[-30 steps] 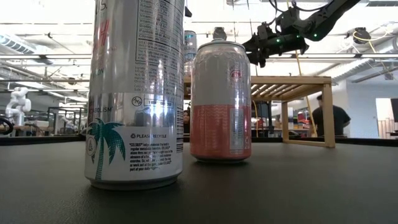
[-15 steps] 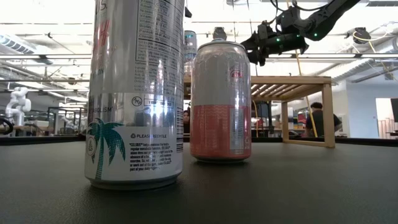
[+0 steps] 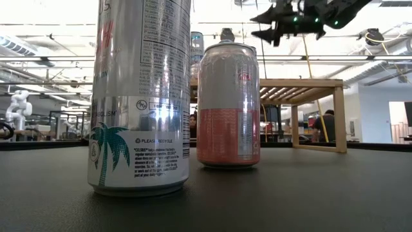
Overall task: Place canned beverage on shelf
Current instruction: Put the pink soda can on the shelf aligned with the other pink soda can
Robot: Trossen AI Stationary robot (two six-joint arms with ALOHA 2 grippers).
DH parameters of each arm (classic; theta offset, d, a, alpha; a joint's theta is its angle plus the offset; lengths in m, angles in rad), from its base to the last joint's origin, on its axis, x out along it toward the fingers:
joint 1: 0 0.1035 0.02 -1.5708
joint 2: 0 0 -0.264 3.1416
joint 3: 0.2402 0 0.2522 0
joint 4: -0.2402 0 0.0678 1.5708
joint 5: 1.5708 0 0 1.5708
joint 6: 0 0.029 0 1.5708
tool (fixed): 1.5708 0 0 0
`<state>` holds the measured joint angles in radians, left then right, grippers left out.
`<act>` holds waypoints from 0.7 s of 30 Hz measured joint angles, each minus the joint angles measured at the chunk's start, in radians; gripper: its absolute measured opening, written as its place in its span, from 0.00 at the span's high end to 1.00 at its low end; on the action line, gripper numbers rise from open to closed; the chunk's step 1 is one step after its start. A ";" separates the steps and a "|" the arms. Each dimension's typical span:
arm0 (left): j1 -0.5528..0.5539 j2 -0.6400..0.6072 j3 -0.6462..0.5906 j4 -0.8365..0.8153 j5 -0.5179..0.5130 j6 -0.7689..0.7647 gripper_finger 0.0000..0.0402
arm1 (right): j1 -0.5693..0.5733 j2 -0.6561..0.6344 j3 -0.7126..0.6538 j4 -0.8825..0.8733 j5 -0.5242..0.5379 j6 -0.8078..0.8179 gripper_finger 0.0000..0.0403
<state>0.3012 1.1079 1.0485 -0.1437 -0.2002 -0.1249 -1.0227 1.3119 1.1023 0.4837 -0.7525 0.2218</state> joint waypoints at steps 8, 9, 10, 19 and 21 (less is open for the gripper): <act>-0.099 -0.035 0.000 -0.149 -0.075 -0.075 0.02 | 0.088 -0.119 0.000 -0.075 0.025 0.021 0.11; -0.113 -0.033 0.000 -0.159 -0.078 -0.082 0.02 | 0.103 -0.130 0.000 -0.086 0.025 0.020 0.11; -0.127 -0.031 0.000 -0.171 -0.079 -0.097 0.02 | 0.121 -0.140 0.000 -0.095 0.025 0.021 0.11; -0.277 -0.032 0.000 -0.312 -0.051 -0.186 0.02 | 0.364 -0.208 0.000 -0.256 0.160 0.025 0.12; -0.315 -0.034 0.000 -0.374 -0.008 -0.210 0.02 | 0.438 -0.210 0.000 -0.274 0.230 0.025 0.12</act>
<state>-0.0138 1.0737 1.0489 -0.5173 -0.2081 -0.3350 -0.5846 1.1017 1.1023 0.2093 -0.5224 0.2465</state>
